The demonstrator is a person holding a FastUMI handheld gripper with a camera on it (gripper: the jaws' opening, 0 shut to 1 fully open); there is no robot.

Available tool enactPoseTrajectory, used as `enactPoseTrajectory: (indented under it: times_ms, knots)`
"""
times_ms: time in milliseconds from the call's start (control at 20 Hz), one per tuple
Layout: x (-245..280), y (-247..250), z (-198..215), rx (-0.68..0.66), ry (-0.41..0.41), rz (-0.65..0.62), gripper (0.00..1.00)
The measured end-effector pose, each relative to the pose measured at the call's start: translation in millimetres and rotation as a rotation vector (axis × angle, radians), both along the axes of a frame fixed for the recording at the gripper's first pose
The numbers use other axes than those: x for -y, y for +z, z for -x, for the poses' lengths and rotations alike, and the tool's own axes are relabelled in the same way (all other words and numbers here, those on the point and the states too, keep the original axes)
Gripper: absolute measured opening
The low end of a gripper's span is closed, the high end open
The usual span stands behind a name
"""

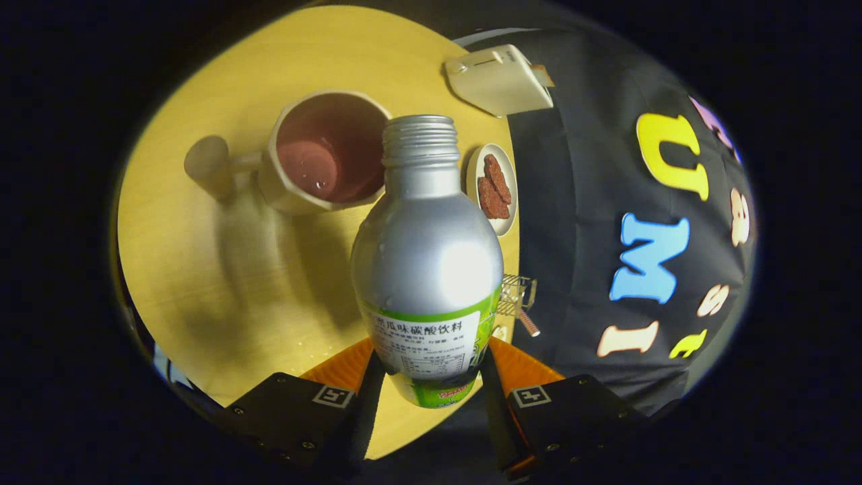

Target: Take the bottle from table, then pour the juice into the cup, finally place the bottle on the coaster

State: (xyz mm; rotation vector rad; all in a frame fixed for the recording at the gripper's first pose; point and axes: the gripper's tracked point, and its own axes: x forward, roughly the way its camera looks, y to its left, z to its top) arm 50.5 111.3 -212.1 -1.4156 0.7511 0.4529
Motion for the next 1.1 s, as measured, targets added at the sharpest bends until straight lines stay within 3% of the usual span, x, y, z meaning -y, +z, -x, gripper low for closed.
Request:
enactPoseTrajectory:
  times_ms: [200,550,800,1100]
  knots:
    - [1.7,-14.6,0.6,-0.036,-0.128,-0.218,0.70]
    - [7.3,-30.4,0.3,-0.071,-0.267,-0.504,0.71]
    - [8.1,-37.3,-5.4,-0.089,-0.326,-0.701,0.71]
    - [-7.3,-38.9,-22.8,-0.084,-0.335,-0.838,0.71]
